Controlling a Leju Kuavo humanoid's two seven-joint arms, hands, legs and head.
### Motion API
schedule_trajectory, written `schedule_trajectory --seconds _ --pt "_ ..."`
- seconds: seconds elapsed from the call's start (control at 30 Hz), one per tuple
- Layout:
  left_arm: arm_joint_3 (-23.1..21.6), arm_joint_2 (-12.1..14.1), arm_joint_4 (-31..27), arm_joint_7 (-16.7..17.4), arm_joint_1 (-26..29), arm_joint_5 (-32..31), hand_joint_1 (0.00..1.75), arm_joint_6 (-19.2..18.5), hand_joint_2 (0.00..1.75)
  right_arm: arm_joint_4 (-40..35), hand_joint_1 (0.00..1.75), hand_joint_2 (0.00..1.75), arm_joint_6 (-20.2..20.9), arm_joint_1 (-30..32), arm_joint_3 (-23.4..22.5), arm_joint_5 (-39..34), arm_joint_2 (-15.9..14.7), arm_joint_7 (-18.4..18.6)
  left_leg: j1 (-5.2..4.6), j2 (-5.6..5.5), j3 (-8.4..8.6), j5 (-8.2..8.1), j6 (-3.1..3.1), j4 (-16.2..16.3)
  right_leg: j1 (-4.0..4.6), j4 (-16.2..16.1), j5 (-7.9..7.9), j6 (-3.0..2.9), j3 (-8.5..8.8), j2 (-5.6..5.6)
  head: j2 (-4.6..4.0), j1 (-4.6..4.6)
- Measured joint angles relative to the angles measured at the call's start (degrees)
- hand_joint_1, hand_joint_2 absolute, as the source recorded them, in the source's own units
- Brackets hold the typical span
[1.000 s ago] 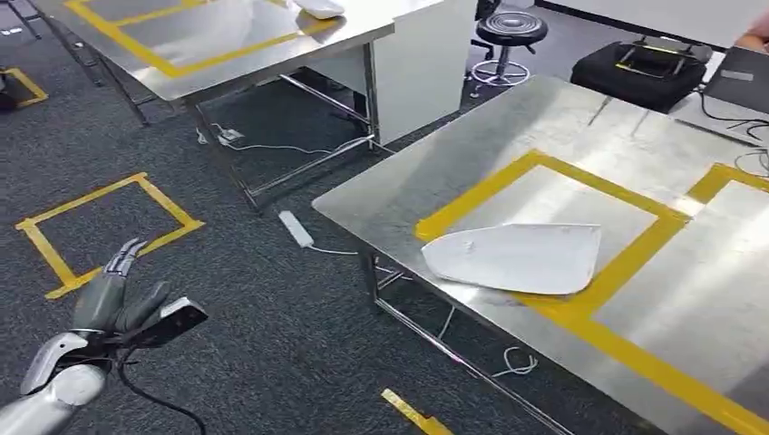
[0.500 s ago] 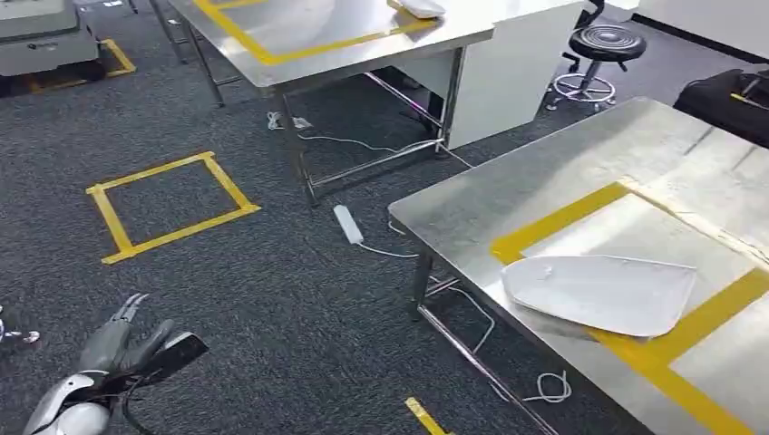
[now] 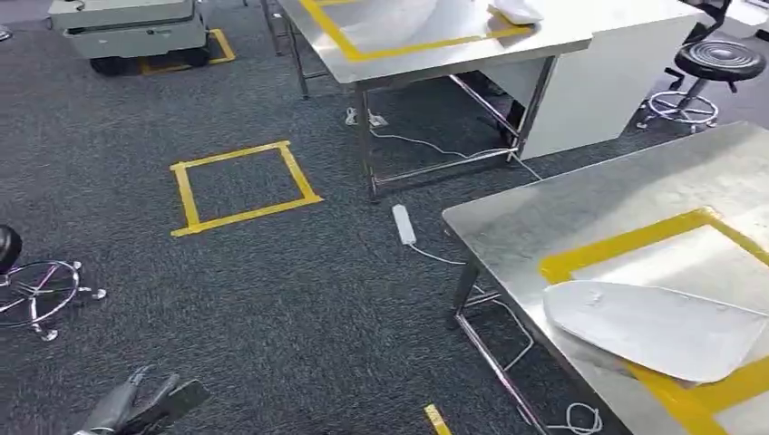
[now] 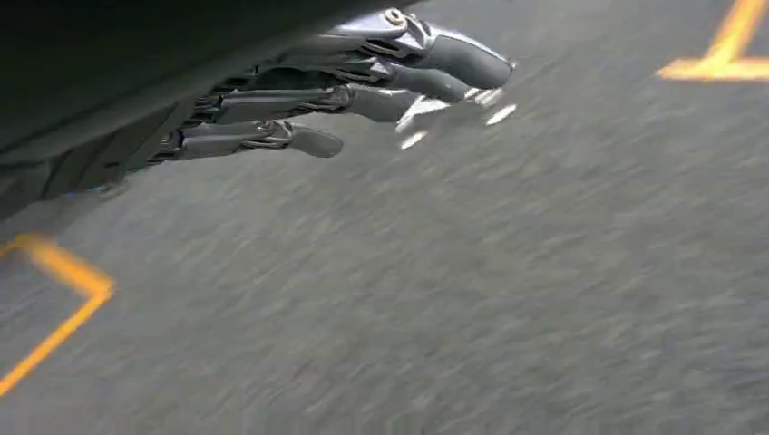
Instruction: Take the parts from the cabinet and place them on the table.
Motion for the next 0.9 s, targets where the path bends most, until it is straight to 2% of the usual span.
schedule_trajectory --seconds 0.03,0.07,0.1,0.17,0.2,0.23,0.27,0.3,0.33,0.37,0.4,0.43,0.47,0.5,0.53,0.57,0.6,0.63,0.7,0.73,0.77,0.8,0.83,0.87,0.9 --pt "-0.7 -0.1 1.0 0.8 0.0 1.6 0.0 -0.4 0.0 -0.1 0.0 0.0 0.0 -0.2 0.1 -0.8 0.0 -0.2 -0.1 2.07 2.55 1.14 0.22 -4.4 0.04 0.0 -0.26 0.29 0.4 -0.5 0.0 -0.04" --pt "-1.9 -0.2 2.7 1.4 -0.1 3.7 0.0 -0.7 0.0 -0.1 0.0 0.0 -0.1 -0.3 0.4 -1.6 0.0 -0.5 -0.8 2.93 3.23 0.13 0.59 -5.8 0.53 0.3 -0.75 0.89 0.0 -1.0 0.0 0.0" --pt "-3.0 -0.4 4.0 1.4 -0.1 5.4 0.0 -0.7 0.0 -0.1 0.0 0.0 -0.2 -0.7 0.7 -2.2 0.0 -0.7 -0.71 2.5 3.15 0.11 1.12 -5.6 0.48 0.1 -0.86 1.15 0.15 -1.34 0.0 0.2" --pt "-5.9 -0.6 7.3 1.2 0.8 10.7 0.0 -0.6 0.0 -0.1 0.0 0.0 -0.2 -1.2 1.2 -3.7 0.0 -1.4 -1.04 1.49 3.1 -0.18 1.77 -5.6 0.28 -0.3 -1.01 1.72 1.45 -2.29 0.0 0.15" --pt "-7.3 -0.9 8.7 0.7 1.1 14.0 0.0 -0.3 0.0 -0.1 0.0 0.0 -0.2 -1.5 1.2 -4.3 0.0 -1.9 -0.85 0.94 3.42 0.03 2.27 -6.0 0.24 -0.4 -1.26 2.13 1.63 -2.55 0.0 0.09" --pt "-8.6 -1.0 9.6 0.3 1.5 17.0 0.0 0.1 0.0 -0.1 0.0 0.0 -0.2 -1.6 1.3 -4.7 0.0 -2.1 -0.57 0.64 3.55 0.22 2.57 -6.2 -0.01 0.3 -2.06 2.46 1.21 -0.43 0.0 0.13" --pt "-10.7 -1.1 10.8 -0.3 1.5 21.0 0.0 1.0 0.0 -0.1 0.0 0.0 -0.2 -1.5 1.4 -5.4 0.0 -2.5 -0.52 0.1 3.51 0.22 2.93 -6.2 -0.2 3.1 -3.92 2.52 -0.07 2.86 0.0 0.5" --pt "-12.2 -1.2 11.6 -0.7 1.4 23.1 0.0 1.5 0.0 -0.1 0.0 0.0 -0.2 -1.3 1.5 -5.5 0.0 -2.6 -0.56 -0.47 3.43 0.21 3.18 -6.2 -0.21 7.4 -6.14 2.54 -2.16 4.06 0.0 0.52" --pt "-14.1 -1.4 12.3 -1.1 1.4 25.8 0.0 2.0 0.0 -0.1 0.0 0.0 -0.2 -1.3 1.7 -5.9 -0.1 -2.6 -0.65 -1.2 3.42 0.14 3.31 -6.2 -0.16 12.8 -8.3 2.53 -4.86 4.58 0.0 0.55" --pt "-15.6 -1.5 12.8 -1.4 1.4 27.9 0.0 2.3 0.0 -0.1 0.0 0.0 -0.2 -1.1 1.8 -6.2 -0.1 -2.7 -0.72 -1.92 3.45 0.1 3.36 -6.2 -0.1 17.1 -9.51 2.53 -7.27 4.7 0.0 0.63" --pt "-16.8 -1.6 13.2 -1.7 1.5 29.6 0.0 2.5 0.0 -0.1 0.0 0.0 -0.2 -1.1 1.8 -6.4 -0.1 -2.7 -0.78 -2.61 3.51 0.09 3.39 -6.2 -0.11 18.7 -9.45 2.49 -8.53 4.71 0.0 0.64" --pt "-18.1 -1.7 13.7 -1.9 1.4 32.0 0.0 2.8 0.0 -0.1 0.0 0.0 -0.2 -1.1 1.9 -6.6 -0.1 -2.7 -0.81 -3.51 3.59 0.07 3.38 -6.2 -0.11 17.7 -7.75 2.36 -8.72 4.72 0.0 0.63" --pt "-19.8 -1.7 13.9 -2.0 1.4 34.7 0.0 3.3 0.0 -0.1 0.0 0.0 -0.2 -1.1 2.1 -6.7 -0.1 -2.6 -0.83 -4.39 3.7 0.06 3.36 -6.2 -0.12 14.2 -5.01 2.17 -7.52 4.8 0.0 0.61" --pt "-21.4 -1.7 14.0 -2.2 1.2 36.1 0.0 3.7 0.0 0.0 0.0 0.0 -0.2 -1.3 2.3 -6.8 -0.1 -2.6 -0.82 -5.23 3.87 0.02 3.29 -6.2 -0.15 9.2 -2.01 2.02 -5.46 5.33 0.0 0.61" --pt "-22.7 -1.6 14.1 -2.6 1.0 37.3 0.0 3.9 0.0 0.1 0.0 0.0 -0.2 -1.5 2.4 -7.0 -0.1 -2.6 -0.79 -5.99 4.01 -0.03 3.2 -6.2 -0.23 3.9 0.7 1.83 -3.13 7.29 0.0 0.68" --pt "-23.9 -1.6 14.2 -3.0 0.8 38.4 0.0 4.3 0.0 0.2 0.0 0.0 -0.2 -1.6 2.6 -7.2 -0.1 -2.6 -1.05 -6.71 3.91 -0.14 2.87 -6.0 -0.43 1.5 0.28 1.56 -2.1 10.49 0.0 0.61" --pt "-25.1 -1.6 14.3 -3.3 0.4 39.1 0.0 4.6 0.0 0.4 0.0 0.0 -0.2 -1.8 2.8 -7.3 -0.1 -2.6 -0.94 -7.48 3.67 -0.1 2.64 -5.8 -0.52 1.0 0.33 1.59 -1.9 9.96 0.0 0.52" --pt "-26.3 -1.6 14.4 -3.5 0.3 39.6 0.0 4.7 0.0 0.6 0.0 0.0 -0.2 -1.9 2.9 -7.3 -0.1 -2.7 -0.71 -8.13 3.51 0.02 2.18 -6.0 -0.24 1.0 0.25 1.4 -1.71 9.3 0.0 0.59" --pt "-27.7 -1.5 14.7 -3.7 0.3 39.9 0.0 4.7 0.0 0.8 0.0 0.0 -0.2 -2.3 2.9 -7.3 -0.1 -2.7 -0.31 -9.39 3.24 0.36 1.37 -6.1 0.11 1.0 0.41 0.75 -1.11 8.1 0.0 0.57" --pt "-28.5 -1.3 14.8 -3.8 0.2 39.9 0.0 4.9 0.0 0.9 0.0 0.0 -0.2 -2.4 2.9 -7.3 0.0 -2.8 -0.24 -9.56 3.15 0.07 1.09 -5.7 -0.36 0.3 0.85 0.14 -0.88 7.28 0.0 0.63" --pt "-29.3 -1.2 14.9 -3.8 0.0 39.9 0.0 5.0 0.0 1.0 0.0 0.0 -0.2 -2.5 3.0 -7.3 0.0 -2.8 -0.59 -5.79 2.54 -1.22 0.99 -4.2 -0.17 0.2 0.92 -0.07 -0.66 6.41 0.0 0.42" --pt "-29.7 -1.0 14.9 -3.9 -0.3 40.0 0.0 5.1 0.0 1.0 0.0 0.0 -0.2 -2.5 3.1 -7.3 0.0 -2.9 -0.6 -4.25 1.7 -2.49 0.85 -2.4 -0.12 0.1 0.91 -0.27 -0.64 6.0 0.0 0.15" --pt "-30.3 -0.8 14.9 -4.0 -1.2 40.2 0.0 5.5 0.0 1.2 0.0 0.0 -0.1 -2.5 3.3 -7.3 0.0 -2.9 -0.52 -2.29 -1.11 -5.61 0.52 3.4 0.07 0.1 0.82 -0.43 -0.57 4.64 0.0 0.11" --pt "-31.1 -0.8 15.0 -4.1 -1.9 40.4 0.0 5.7 0.0 1.4 0.0 0.0 0.1 -2.5 3.5 -7.4 0.0 -2.9 -0.44 -1.78 -3.22 -7.45 0.4 7.7 0.18 0.2 0.7 -0.55 -0.56 3.61 0.0 0.13" --pt "-31.6 -0.7 15.0 -4.3 -2.5 40.5 0.0 5.8 0.0 1.6 0.0 0.0 0.2 -2.6 3.8 -7.5 0.0 -2.9 -0.37 -1.52 -4.82 -8.38 0.28 11.0 0.27 0.2 0.59 -0.61 -0.57 2.62 0.0 0.11"
